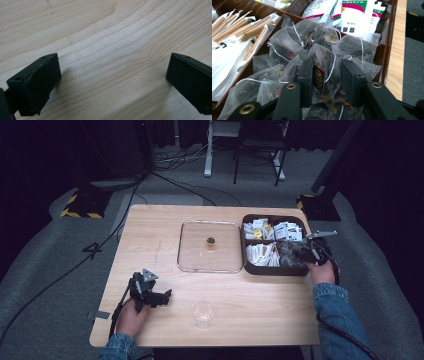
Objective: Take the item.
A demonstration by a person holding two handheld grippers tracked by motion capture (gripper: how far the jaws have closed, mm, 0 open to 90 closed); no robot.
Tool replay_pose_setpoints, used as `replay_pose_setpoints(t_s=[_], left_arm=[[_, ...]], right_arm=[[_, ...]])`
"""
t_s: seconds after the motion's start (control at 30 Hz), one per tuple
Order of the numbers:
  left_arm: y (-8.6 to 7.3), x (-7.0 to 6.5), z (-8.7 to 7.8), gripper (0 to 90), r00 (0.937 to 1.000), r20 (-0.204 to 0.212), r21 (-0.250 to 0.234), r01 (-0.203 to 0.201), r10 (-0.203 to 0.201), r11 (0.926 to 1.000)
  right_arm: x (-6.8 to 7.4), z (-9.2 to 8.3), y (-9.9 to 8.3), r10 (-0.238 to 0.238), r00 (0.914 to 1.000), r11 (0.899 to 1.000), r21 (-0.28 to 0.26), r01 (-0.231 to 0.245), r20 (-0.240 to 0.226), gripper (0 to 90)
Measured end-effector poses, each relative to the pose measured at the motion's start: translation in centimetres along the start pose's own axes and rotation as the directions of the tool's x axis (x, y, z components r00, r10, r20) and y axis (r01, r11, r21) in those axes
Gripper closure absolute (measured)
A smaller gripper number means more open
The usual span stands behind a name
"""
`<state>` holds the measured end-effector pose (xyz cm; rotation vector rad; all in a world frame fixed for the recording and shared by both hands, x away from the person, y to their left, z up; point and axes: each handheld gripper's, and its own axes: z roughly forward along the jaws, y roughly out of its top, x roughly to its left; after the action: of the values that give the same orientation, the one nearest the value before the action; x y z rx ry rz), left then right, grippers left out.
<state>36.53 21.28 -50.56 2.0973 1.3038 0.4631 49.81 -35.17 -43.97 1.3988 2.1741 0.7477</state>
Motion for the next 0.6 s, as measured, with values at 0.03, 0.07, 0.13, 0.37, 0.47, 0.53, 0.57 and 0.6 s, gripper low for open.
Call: replay_pose_setpoints(t_s=[0.03, 0.07, 0.13, 0.37, 0.47, 0.53, 0.57, 0.6], left_arm=[[0.0, 0.0, 0.0, 0.1, 1.0, 0.0, 0.0, 0.0, 0.0, 1.0], [0.0, 0.0, 0.0, 0.1, 1.0, 0.0, 0.0, 0.001, -0.001, 1.0], [0.0, 0.0, 0.0, 0.1, 1.0, 0.0, 0.0, 0.0, 0.0, 1.0], [0.0, 0.0, 0.0, 0.1, 1.0, 0.0, 0.001, 0.0, 0.0, 1.0], [0.0, 0.0, 0.0, 0.1, 1.0, 0.0, 0.001, 0.0, 0.0, 1.0], [0.0, 0.0, 0.0, 0.1, 1.0, 0.0, 0.001, 0.0, 0.0, 1.0], [0.0, 0.0, 0.0, 0.1, 1.0, 0.0, 0.0, 0.0, 0.0, 1.0], [0.0, 0.0, 0.0, 0.1, 1.0, 0.0, 0.0, 0.001, -0.001, 1.0]], right_arm=[[0.0, 0.0, 0.0, -0.001, 1.0, 1.0, 0.0, 0.001, 0.002, 66.0], [0.0, -0.1, 0.0, -0.006, 1.0, 1.0, 0.0, 0.006, 0.001, 71.3], [0.0, -0.3, 0.0, -0.004, 1.0, 1.0, -0.009, 0.004, 0.005, 71.6], [-0.3, -1.1, 0.1, 0.027, 0.9994, 0.998, -0.052, -0.028, -0.022, 72.2], [-0.6, -1.8, 0.0, 0.075, 0.9946, 0.992, -0.1, -0.082, -0.071, 72.2], [-0.8, -2.2, -0.2, 0.109, 0.9877, 0.983, -0.135, -0.124, -0.112, 72.2], [-0.8, -2.5, -0.2, 0.116, 0.985, 0.98, -0.148, -0.134, -0.128, 72.1], [-0.8, -2.7, -0.2, 0.119, 0.983, 0.978, -0.156, -0.141, -0.14, 72.1]])
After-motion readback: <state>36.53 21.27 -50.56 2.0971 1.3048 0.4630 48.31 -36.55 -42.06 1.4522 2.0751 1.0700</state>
